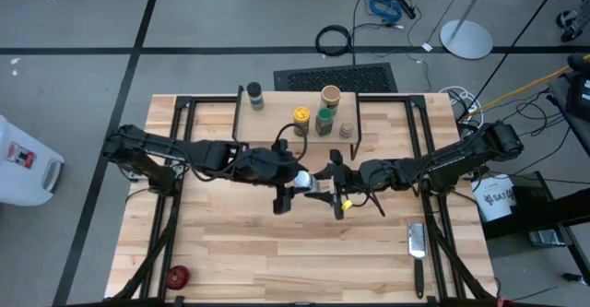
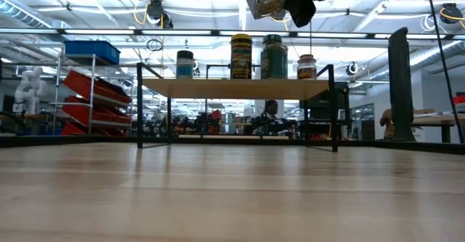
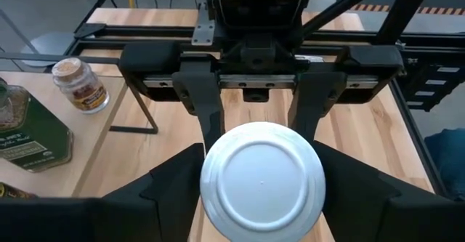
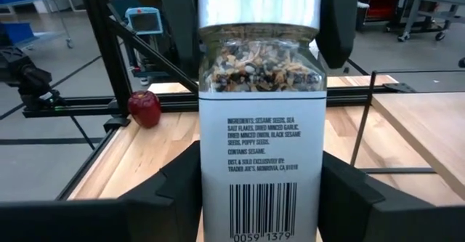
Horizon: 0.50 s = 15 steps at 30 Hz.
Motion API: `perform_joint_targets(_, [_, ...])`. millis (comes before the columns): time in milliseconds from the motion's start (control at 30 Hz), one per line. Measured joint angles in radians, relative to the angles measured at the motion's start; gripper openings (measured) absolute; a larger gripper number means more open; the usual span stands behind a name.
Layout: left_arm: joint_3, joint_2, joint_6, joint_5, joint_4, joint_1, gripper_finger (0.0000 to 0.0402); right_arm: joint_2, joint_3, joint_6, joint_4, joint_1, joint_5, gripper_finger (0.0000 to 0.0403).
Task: Shelf spices
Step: Remove the white seasoning bottle from the shelf
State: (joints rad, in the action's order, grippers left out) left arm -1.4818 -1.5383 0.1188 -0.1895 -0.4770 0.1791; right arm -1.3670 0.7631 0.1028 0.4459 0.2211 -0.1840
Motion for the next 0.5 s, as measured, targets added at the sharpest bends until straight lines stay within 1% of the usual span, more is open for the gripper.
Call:
perform_joint_targets(367, [0.000, 0.029, -0.019, -0.003, 0.037, 0.011, 0.0251, 0.001, 0.000, 0.000, -0.003, 0.001, 0.017, 0.0188])
perform_joint_targets(500, [0.000, 0.047, -0.057, -0.002, 0.027, 0.022, 0.0251, 0.001, 0.000, 0.011, -0.004, -0.002, 0.074, 0.0190])
